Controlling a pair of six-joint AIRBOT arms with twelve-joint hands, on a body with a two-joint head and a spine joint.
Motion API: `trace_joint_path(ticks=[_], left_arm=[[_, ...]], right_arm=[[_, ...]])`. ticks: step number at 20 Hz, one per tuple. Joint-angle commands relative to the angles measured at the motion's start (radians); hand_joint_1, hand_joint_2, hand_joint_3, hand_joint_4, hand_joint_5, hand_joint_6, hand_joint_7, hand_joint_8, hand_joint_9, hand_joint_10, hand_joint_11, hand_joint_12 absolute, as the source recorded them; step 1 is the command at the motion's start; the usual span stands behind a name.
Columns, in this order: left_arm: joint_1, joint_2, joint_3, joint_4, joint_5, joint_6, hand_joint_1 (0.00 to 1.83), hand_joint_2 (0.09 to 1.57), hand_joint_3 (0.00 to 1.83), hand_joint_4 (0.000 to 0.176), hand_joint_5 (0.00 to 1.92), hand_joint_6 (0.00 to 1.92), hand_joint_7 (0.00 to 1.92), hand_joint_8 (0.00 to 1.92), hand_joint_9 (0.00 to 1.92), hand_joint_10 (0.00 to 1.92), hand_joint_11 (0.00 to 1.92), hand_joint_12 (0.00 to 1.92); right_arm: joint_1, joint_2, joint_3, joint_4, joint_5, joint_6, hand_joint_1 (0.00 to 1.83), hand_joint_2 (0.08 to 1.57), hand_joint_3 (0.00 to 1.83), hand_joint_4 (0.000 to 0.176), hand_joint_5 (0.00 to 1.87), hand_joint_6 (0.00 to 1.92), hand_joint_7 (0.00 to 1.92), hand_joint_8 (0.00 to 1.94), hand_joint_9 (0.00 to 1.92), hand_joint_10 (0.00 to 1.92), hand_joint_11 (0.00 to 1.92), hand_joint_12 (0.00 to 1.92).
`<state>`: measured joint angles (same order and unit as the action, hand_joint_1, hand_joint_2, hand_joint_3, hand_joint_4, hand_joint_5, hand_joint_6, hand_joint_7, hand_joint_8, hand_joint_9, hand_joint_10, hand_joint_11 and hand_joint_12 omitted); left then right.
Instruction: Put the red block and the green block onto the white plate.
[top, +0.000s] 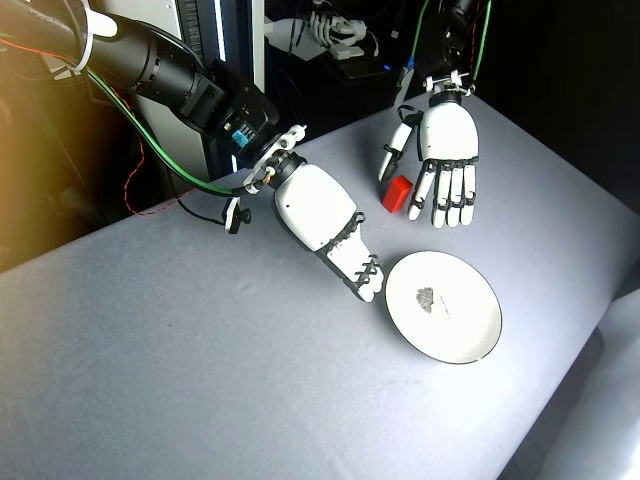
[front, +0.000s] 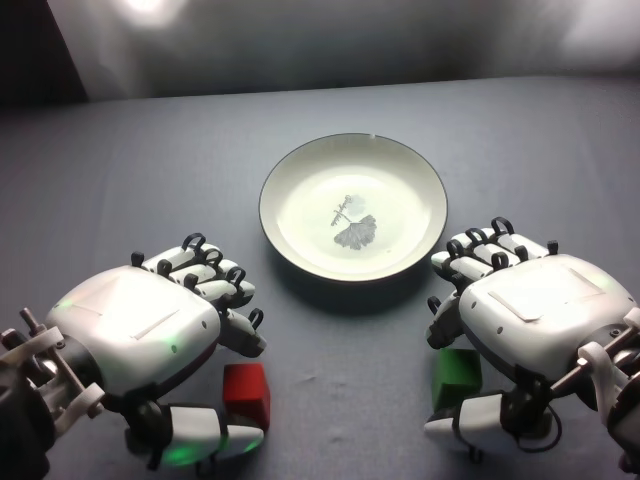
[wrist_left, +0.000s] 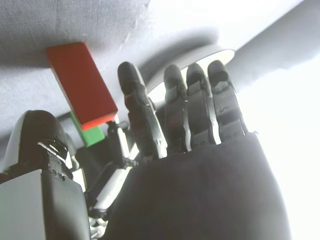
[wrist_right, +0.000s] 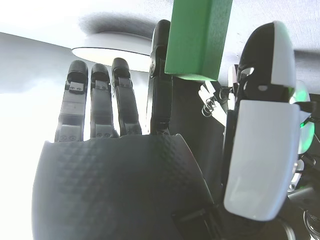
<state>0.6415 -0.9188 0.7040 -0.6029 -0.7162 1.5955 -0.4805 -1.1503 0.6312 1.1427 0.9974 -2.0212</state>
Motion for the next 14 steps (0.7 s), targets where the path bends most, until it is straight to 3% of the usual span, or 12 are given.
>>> trace_joint_path(ticks=[1, 3, 4, 6, 9, 10, 12, 13, 14], left_arm=[[-0.010, 0.001, 0.003, 0.031, -0.091, -0.002, 0.53, 1.06, 0.00, 0.076, 0.73, 0.01, 0.32, 0.00, 0.16, 0.00, 0.00, 0.24], [-0.010, -0.001, 0.003, 0.031, -0.091, -0.001, 0.51, 1.07, 0.00, 0.085, 0.72, 0.00, 0.32, 0.00, 0.18, 0.00, 0.00, 0.28], [-0.011, -0.001, 0.003, 0.031, -0.091, -0.001, 0.57, 1.05, 0.00, 0.088, 0.73, 0.00, 0.33, 0.00, 0.20, 0.01, 0.00, 0.38], [-0.012, -0.001, 0.003, 0.030, -0.091, -0.001, 0.58, 1.05, 0.00, 0.087, 0.73, 0.00, 0.33, 0.00, 0.21, 0.01, 0.00, 0.39], [-0.015, -0.001, 0.003, 0.028, -0.091, 0.001, 0.62, 1.04, 0.00, 0.082, 0.74, 0.01, 0.35, 0.01, 0.22, 0.01, 0.00, 0.46], [-0.016, -0.001, 0.003, 0.027, -0.091, 0.002, 0.63, 1.05, 0.00, 0.087, 0.73, 0.00, 0.35, 0.00, 0.23, 0.01, 0.00, 0.46], [-0.017, -0.001, 0.003, 0.027, -0.091, 0.004, 0.68, 1.08, 0.00, 0.083, 0.76, 0.01, 0.35, 0.00, 0.22, 0.00, 0.00, 0.42], [-0.017, -0.001, 0.002, 0.027, -0.091, 0.004, 0.68, 1.09, 0.01, 0.091, 0.76, 0.01, 0.35, 0.00, 0.22, 0.00, 0.00, 0.42], [-0.018, -0.001, 0.002, 0.026, -0.091, 0.005, 0.71, 1.09, 0.00, 0.084, 0.78, 0.01, 0.36, 0.00, 0.23, 0.01, 0.00, 0.45]], right_arm=[[-0.001, 0.006, -0.005, -0.069, 0.054, 0.000, 0.76, 0.85, 0.00, 0.085, 0.82, 0.00, 0.16, 0.00, 0.04, 0.00, 0.00, 0.20], [-0.001, 0.006, -0.005, -0.069, 0.054, 0.000, 0.76, 0.85, 0.00, 0.085, 0.82, 0.00, 0.16, 0.00, 0.04, 0.00, 0.00, 0.21], [-0.001, 0.006, -0.005, -0.069, 0.054, -0.001, 0.83, 0.83, 0.00, 0.060, 0.85, 0.01, 0.18, 0.01, 0.07, 0.01, 0.00, 0.26], [-0.002, 0.006, -0.005, -0.069, 0.054, -0.001, 0.84, 0.83, 0.00, 0.056, 0.85, 0.01, 0.19, 0.01, 0.07, 0.01, 0.00, 0.26], [-0.002, 0.006, -0.005, -0.069, 0.054, -0.002, 0.84, 0.84, 0.00, 0.063, 0.85, 0.01, 0.17, 0.00, 0.05, 0.00, 0.00, 0.21], [-0.002, 0.006, -0.005, -0.069, 0.054, -0.002, 0.84, 0.85, 0.00, 0.060, 0.84, 0.00, 0.18, 0.00, 0.06, 0.00, 0.00, 0.22], [-0.002, 0.006, -0.005, -0.069, 0.054, -0.002, 0.87, 0.86, 0.00, 0.071, 0.85, 0.01, 0.18, 0.00, 0.07, 0.01, 0.00, 0.22], [-0.002, 0.006, -0.005, -0.069, 0.054, -0.002, 0.89, 0.87, 0.00, 0.067, 0.87, 0.01, 0.19, 0.00, 0.07, 0.00, 0.00, 0.25], [-0.002, 0.006, -0.005, -0.069, 0.054, -0.002, 0.92, 0.87, 0.01, 0.063, 0.89, 0.01, 0.19, 0.00, 0.08, 0.01, 0.00, 0.26]])
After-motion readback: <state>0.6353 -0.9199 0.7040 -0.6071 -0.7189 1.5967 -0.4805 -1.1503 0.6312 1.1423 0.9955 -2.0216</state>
